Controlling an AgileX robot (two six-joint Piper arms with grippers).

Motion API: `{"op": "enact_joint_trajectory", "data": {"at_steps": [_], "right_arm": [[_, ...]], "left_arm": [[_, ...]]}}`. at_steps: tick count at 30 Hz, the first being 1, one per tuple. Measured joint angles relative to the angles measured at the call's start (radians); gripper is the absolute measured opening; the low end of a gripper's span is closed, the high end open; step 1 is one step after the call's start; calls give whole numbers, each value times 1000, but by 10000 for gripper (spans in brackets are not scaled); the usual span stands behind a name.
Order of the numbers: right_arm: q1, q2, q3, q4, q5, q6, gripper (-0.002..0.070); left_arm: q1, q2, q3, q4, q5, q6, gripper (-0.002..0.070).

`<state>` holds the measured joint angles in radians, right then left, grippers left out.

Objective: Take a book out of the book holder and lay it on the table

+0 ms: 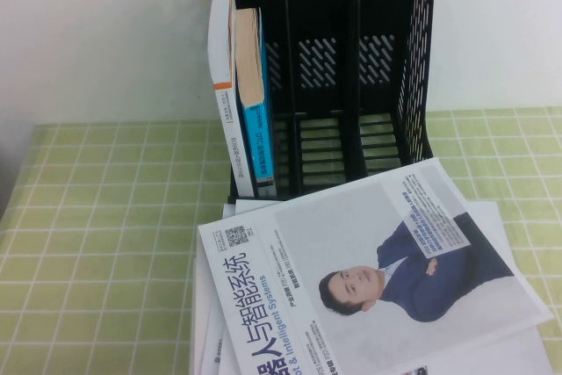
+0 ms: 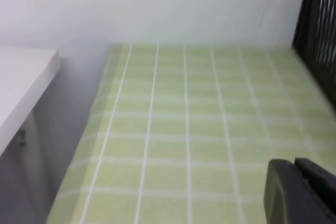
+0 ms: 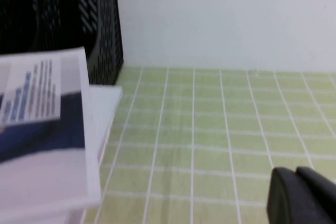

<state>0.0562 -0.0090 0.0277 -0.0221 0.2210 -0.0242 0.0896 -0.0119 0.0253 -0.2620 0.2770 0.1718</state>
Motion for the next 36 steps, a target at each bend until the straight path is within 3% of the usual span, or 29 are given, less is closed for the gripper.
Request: {"op": "enact_joint_trajectory", "data": {"at_steps": [4,12,15,18,22,26,32,36], "right_arm": [[0,0,0,1,-158,14,-2],[0,0,0,22,-497,29,-2],[0,0,0,34,-684,31,-2],[0,0,-3,61,-852,61,-2],[0,0,-79,80,-930,81,-2],[0,-2,-226,80,-904,90,-2],[0,7,-514,78,-528,145,-2],[0,122,-656,47,-265,150,-2]], "left_arm": [[0,0,0,-181,-148,-4,-3],[0,0,0,-742,-451,-22,-3],[0,0,0,-889,-500,-26,-3],[0,0,0,-953,-543,-74,-3],[0,0,-73,-919,-533,-111,-3],[0,-1,-231,-698,-519,-112,-3],[0,78,-488,-386,-336,-114,-3],[0,243,-607,-308,-124,-112,-3]]}}
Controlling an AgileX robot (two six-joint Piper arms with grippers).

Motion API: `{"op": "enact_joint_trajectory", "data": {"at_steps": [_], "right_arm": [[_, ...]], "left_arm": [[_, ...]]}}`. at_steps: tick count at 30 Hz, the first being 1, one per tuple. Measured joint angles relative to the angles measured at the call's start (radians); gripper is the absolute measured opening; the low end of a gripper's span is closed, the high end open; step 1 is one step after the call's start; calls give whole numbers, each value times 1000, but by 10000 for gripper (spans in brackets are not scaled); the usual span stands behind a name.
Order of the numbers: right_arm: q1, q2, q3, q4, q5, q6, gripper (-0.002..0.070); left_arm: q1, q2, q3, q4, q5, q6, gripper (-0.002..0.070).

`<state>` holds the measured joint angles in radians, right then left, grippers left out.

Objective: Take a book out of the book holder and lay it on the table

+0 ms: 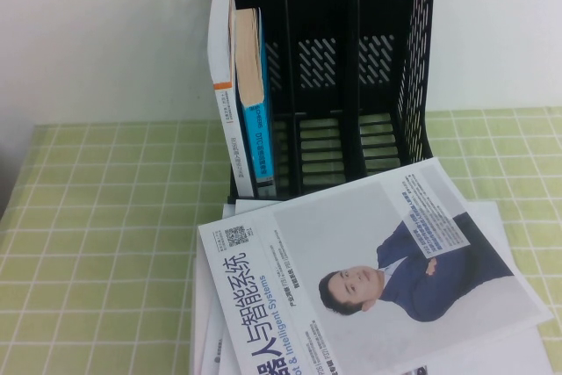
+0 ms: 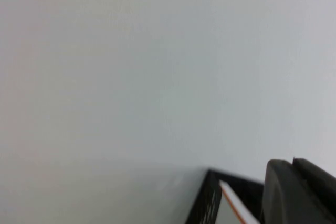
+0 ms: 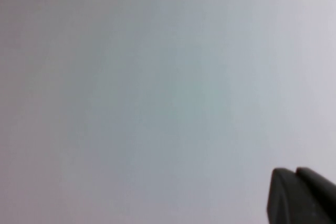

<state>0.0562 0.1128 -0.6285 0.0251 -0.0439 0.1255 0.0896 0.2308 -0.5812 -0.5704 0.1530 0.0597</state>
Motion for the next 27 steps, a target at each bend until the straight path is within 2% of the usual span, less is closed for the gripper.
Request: {"op": "enact_joint_trajectory", "data": {"at_steps": [4,8,12,16,18,21,24,27], "right_arm": [[0,128,-60,-13,189,0,-2],[0,190,-60,-25,252,-36,-2],[0,197,-35,99,302,-13,-2],[0,201,18,251,434,-51,-2],[0,224,39,334,520,-186,-2],[0,293,60,536,632,-510,-2],[0,383,64,774,701,-813,-2],[0,485,65,1017,714,-1075,-2]], "left_arm": [[-4,147,-39,-7,125,2,-3],[-17,232,-39,-53,166,2,-3],[-22,280,-39,-115,224,20,-3],[-81,348,-39,-182,260,205,-3],[-125,390,-42,-232,268,319,-3],[-197,472,-69,-276,271,458,-3],[-257,578,-123,-290,269,526,-3],[-277,683,-211,-294,267,551,-3]]}}
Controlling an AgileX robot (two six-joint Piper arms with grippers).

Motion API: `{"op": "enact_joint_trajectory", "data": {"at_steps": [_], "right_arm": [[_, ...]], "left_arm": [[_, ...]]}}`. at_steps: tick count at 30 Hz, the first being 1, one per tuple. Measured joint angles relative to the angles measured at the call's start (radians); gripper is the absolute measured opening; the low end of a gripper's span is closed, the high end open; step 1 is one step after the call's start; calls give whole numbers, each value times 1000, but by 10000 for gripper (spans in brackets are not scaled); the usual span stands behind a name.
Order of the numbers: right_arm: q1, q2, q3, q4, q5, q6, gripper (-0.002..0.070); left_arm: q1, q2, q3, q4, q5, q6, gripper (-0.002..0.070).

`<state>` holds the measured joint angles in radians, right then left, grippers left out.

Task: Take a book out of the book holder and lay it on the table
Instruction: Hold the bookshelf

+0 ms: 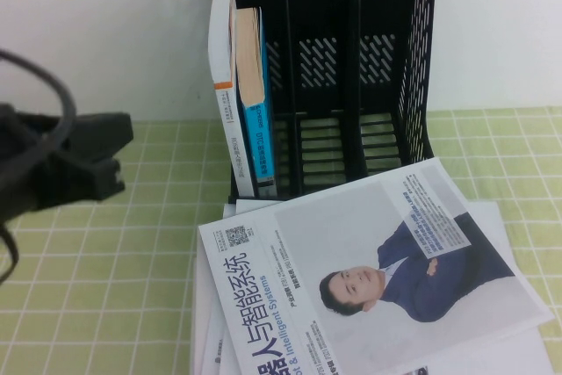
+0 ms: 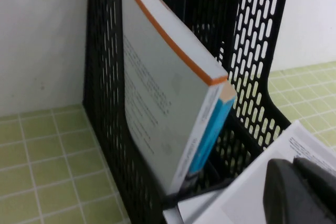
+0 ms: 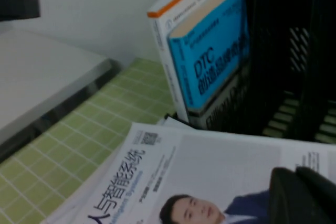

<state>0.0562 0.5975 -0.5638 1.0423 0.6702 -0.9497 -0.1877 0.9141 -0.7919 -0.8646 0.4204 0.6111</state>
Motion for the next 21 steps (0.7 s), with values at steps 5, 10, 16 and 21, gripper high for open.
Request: {"op": "enact_joint_trajectory", "data": {"at_steps": [5,10,16,21], "right_arm": [[5,156,-4,249,-18,-328,24],[136,265,-46,264,-33,-457,71],[360,338,-64,329,-392,-469,79],[560,487,-113,531,-648,-597,81]], "left_arm": [[-2,164,-147,-24,-3,33,-3],[-2,333,-283,-65,96,193,-3],[-7,469,-425,-231,180,438,-3],[-6,569,-533,-237,200,490,-3]]}}
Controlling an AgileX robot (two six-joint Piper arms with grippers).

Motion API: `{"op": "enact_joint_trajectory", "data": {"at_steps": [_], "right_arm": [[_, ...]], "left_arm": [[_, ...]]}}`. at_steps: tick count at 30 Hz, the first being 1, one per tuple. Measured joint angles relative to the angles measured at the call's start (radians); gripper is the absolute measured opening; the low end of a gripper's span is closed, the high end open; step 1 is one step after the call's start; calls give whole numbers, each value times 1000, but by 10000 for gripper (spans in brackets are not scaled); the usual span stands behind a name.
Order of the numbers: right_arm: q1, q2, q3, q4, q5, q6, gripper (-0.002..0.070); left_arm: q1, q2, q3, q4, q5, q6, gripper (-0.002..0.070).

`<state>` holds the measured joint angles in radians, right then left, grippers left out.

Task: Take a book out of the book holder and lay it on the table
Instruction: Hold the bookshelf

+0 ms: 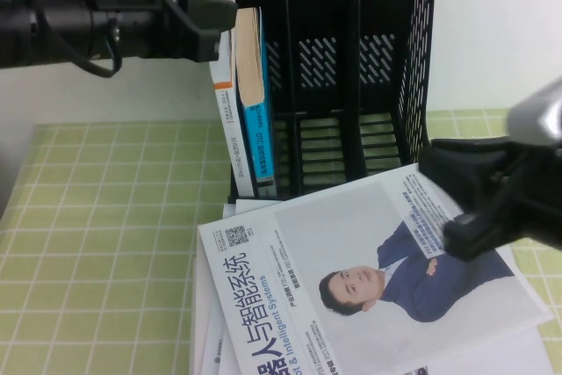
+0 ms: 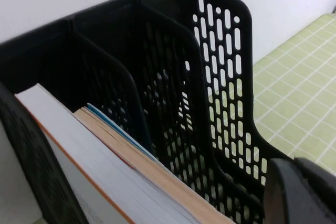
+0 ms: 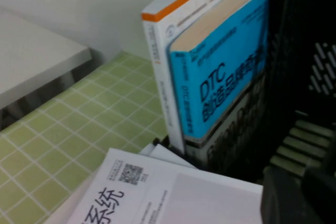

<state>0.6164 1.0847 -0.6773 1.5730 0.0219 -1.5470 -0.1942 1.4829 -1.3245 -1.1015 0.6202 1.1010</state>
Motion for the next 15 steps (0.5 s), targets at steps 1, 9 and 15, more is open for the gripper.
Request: {"op": "enact_joint_trajectory", "data": {"at_steps": [1,9,15], "right_arm": [[34,42,-23,24,-22,-22,81],[134,370,-295,72,-106,-63,83],[135,547,-481,78,-147,-101,191]], "left_arm": [[-2,20,-14,0,4,4,-3],[13,117,-32,84,22,-39,-3],[44,118,-41,133,29,-124,-3]]}}
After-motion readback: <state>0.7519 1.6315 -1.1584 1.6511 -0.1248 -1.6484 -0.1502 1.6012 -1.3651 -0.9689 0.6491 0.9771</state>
